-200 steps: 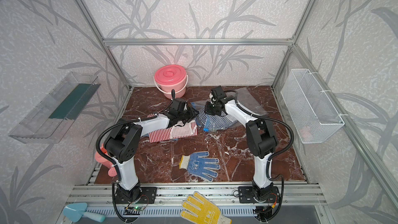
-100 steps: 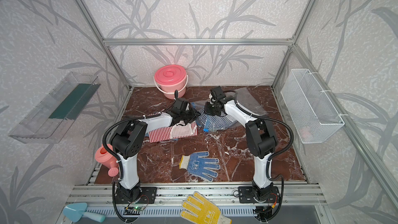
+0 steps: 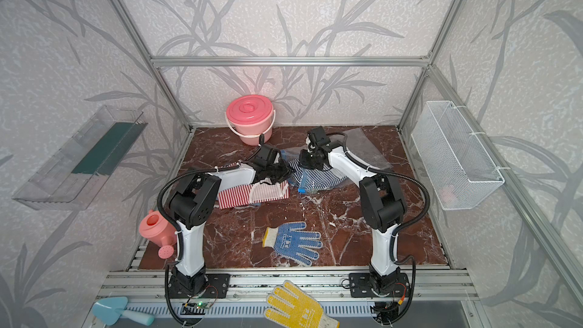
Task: Take the tank top out of the vacuum bag
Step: Take out the tank top from the vacuum bag.
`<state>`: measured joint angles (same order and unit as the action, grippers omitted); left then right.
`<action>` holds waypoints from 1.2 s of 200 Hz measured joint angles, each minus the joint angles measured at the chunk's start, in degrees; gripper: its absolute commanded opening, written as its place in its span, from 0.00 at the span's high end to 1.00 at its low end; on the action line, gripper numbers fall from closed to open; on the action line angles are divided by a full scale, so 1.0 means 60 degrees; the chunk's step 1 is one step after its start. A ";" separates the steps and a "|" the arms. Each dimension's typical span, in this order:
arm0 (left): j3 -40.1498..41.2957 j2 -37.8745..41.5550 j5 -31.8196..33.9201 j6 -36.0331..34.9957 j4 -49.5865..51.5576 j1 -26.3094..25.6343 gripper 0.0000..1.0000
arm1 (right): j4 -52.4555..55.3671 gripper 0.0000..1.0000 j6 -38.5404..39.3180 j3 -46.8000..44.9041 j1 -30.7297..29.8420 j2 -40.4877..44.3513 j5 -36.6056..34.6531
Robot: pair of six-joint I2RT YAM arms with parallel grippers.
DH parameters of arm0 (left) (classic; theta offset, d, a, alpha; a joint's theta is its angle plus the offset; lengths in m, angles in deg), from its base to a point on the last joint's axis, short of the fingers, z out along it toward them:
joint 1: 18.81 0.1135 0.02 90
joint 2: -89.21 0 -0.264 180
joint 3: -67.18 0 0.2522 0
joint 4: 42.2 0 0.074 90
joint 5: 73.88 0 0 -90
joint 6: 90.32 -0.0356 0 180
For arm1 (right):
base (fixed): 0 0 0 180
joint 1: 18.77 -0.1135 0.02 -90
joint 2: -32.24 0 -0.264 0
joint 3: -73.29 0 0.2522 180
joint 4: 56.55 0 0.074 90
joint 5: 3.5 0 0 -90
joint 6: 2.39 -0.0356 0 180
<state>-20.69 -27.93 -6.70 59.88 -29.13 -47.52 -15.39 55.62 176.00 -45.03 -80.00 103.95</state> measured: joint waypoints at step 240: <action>-0.0809 -0.0353 0.0572 0.0226 0.1067 -0.0495 0.70 | 0.0200 1.00 0.0007 0.0208 0.0000 0.0000 -0.0004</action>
<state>-25.54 -30.05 -3.27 61.24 -22.72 -50.50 -14.19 55.67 177.25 -45.03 -80.00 103.93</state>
